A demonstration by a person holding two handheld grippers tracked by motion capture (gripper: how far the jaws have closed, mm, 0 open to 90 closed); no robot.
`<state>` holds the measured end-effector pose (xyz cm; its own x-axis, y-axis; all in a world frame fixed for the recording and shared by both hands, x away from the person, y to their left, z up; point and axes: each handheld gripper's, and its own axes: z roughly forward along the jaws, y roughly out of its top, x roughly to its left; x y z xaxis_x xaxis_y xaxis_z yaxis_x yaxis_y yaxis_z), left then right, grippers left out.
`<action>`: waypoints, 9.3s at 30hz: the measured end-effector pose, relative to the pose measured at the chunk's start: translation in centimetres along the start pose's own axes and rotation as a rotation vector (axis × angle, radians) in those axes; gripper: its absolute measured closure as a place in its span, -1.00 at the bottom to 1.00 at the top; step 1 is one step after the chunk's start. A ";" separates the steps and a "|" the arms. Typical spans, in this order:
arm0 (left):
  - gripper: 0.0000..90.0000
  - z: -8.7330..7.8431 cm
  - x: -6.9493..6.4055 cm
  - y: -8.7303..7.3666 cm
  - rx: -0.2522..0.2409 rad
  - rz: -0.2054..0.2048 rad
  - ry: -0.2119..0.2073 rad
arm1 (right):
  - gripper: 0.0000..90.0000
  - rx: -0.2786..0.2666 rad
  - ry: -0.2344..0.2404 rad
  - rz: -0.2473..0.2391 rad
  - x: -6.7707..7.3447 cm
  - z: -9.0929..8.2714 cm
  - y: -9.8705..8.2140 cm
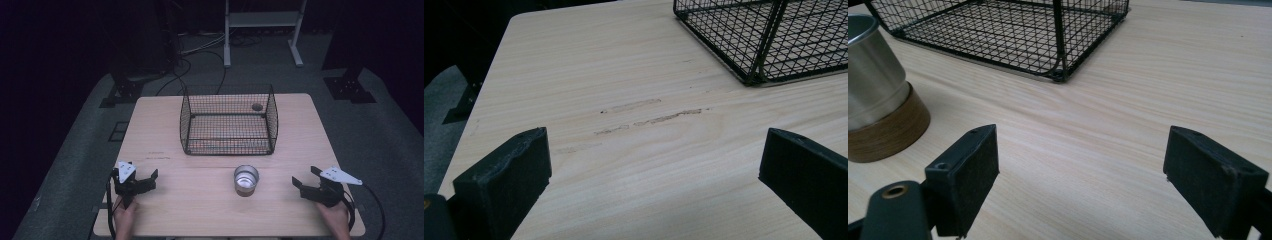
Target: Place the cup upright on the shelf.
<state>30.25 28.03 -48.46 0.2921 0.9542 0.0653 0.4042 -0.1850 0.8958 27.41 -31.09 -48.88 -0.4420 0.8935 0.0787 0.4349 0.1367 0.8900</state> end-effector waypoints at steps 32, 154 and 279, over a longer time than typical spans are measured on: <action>-1.00 0.0 -0.1 0.0 -0.001 0.010 -0.005 | -0.69 -0.027 0.105 -0.076 2.8 0.0 1.2; -1.00 -0.2 -0.3 -0.1 0.003 0.024 -0.002 | -0.79 0.195 0.376 -0.321 12.2 6.7 5.1; -1.00 -0.2 -0.3 -0.1 -0.002 0.015 -0.007 | -0.60 0.160 0.427 -0.297 10.8 8.9 22.4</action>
<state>30.00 27.78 -48.46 0.3041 0.9496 0.0763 0.3982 -0.1994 0.8954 39.29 -14.59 -32.11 -0.8290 0.5578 0.0391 0.3418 0.4502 0.8249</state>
